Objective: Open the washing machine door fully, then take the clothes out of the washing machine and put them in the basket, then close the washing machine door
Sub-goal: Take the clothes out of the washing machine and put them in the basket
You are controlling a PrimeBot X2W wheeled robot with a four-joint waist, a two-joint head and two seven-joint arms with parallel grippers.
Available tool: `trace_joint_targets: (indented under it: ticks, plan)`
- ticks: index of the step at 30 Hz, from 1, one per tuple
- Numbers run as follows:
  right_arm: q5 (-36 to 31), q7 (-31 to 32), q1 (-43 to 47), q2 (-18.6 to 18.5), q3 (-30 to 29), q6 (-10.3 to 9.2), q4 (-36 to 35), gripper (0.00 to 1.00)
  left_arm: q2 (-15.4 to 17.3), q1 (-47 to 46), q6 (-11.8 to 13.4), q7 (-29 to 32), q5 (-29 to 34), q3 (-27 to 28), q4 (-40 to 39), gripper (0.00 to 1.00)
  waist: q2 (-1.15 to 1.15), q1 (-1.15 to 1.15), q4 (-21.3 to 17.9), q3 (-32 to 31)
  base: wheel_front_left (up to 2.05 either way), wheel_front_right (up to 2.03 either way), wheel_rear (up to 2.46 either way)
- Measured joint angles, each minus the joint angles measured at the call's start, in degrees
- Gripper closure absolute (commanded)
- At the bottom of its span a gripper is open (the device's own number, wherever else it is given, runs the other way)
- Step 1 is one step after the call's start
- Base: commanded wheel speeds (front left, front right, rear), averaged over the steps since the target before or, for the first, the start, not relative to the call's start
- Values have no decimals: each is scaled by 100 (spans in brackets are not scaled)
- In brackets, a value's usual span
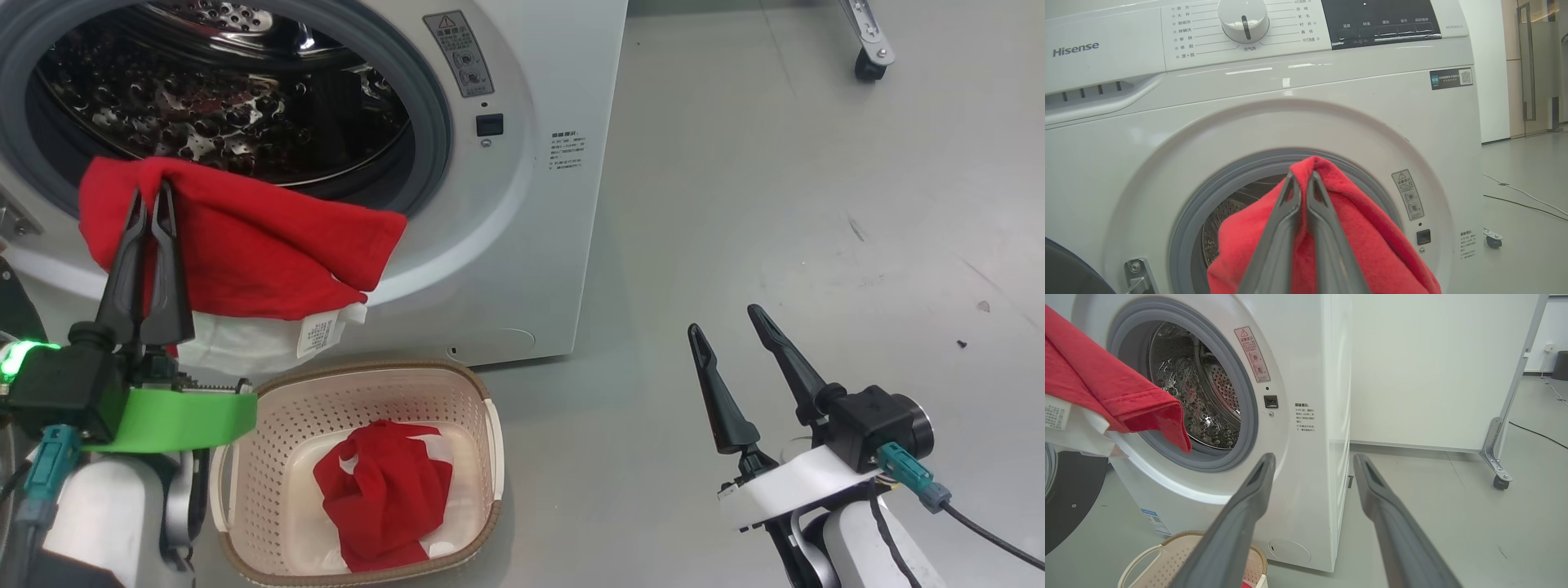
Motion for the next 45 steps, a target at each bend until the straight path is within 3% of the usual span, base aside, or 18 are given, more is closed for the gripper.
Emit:
trace_joint_targets:
  ticks: [16, 25, 35, 45]
  plan:
    - [-46, 0, 188, 2, -19, 31, -134, 0, -153, 843, 42, 353, -27, -112, -138, 100, 0, 0, -4, 21, 0, 0, 0]
    - [-58, 0, 186, 3, -19, 34, -303, 0, -242, 1042, 41, 505, -203, -196, 220, 100, 0, 0, -56, 323, 0, 0, 0]
    - [-60, 0, 11, 5, 0, 73, -516, 0, -312, 983, -119, 606, -488, -231, 1044, 100, 0, 0, -192, 909, 0, 0, 0]
    - [-58, 0, -298, 11, 32, 76, -713, 0, -299, 253, -322, 924, -781, -142, 2116, 100, 0, 0, -396, 1659, 0, 0, 0]
